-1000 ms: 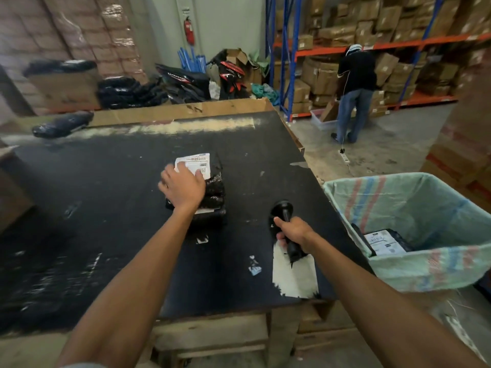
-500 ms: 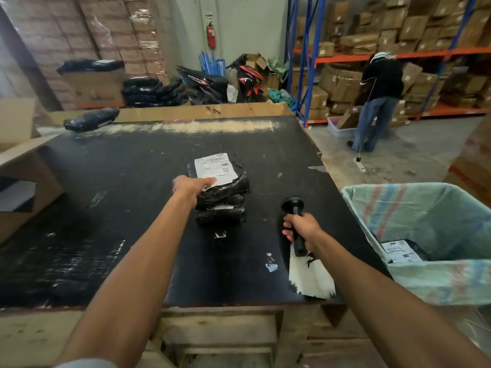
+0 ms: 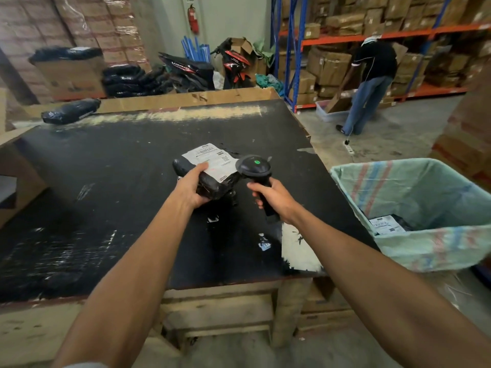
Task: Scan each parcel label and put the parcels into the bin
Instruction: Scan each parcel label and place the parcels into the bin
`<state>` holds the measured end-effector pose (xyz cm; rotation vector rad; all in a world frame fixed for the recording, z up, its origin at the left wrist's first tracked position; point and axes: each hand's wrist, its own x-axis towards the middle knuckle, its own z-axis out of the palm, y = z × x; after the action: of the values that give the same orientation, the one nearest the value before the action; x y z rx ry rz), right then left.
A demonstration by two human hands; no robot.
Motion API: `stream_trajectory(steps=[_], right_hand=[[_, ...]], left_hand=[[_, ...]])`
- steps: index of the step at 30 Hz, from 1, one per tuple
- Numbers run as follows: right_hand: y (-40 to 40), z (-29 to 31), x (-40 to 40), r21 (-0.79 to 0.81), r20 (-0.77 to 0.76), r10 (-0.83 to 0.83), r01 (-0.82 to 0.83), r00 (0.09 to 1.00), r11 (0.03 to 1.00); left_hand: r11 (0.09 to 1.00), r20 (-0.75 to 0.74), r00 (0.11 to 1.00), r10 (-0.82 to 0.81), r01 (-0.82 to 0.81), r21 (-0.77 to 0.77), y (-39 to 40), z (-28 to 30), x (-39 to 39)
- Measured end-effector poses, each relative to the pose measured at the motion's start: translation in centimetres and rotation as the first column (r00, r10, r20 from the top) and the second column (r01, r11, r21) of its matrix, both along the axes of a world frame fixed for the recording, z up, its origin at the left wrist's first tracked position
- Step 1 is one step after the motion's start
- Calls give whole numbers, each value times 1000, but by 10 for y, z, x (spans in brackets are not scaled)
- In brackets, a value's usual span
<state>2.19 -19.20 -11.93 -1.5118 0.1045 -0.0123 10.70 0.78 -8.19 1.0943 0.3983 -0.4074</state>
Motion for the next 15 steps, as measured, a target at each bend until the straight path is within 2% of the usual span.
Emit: stream_trajectory(steps=[4, 8, 15], right_hand=[[0, -9, -10, -37, 34, 53, -51, 998, 998], [-5, -14, -20, -163, 40, 57, -49, 998, 985], [-20, -25, -36, -121, 53, -7, 14, 999, 993]], left_hand=[[1000, 168, 986, 12, -16, 23, -1, -13, -5], [999, 330, 944, -19, 5, 44, -4, -27, -13], [997, 473, 880, -38, 4, 73, -5, -38, -17]])
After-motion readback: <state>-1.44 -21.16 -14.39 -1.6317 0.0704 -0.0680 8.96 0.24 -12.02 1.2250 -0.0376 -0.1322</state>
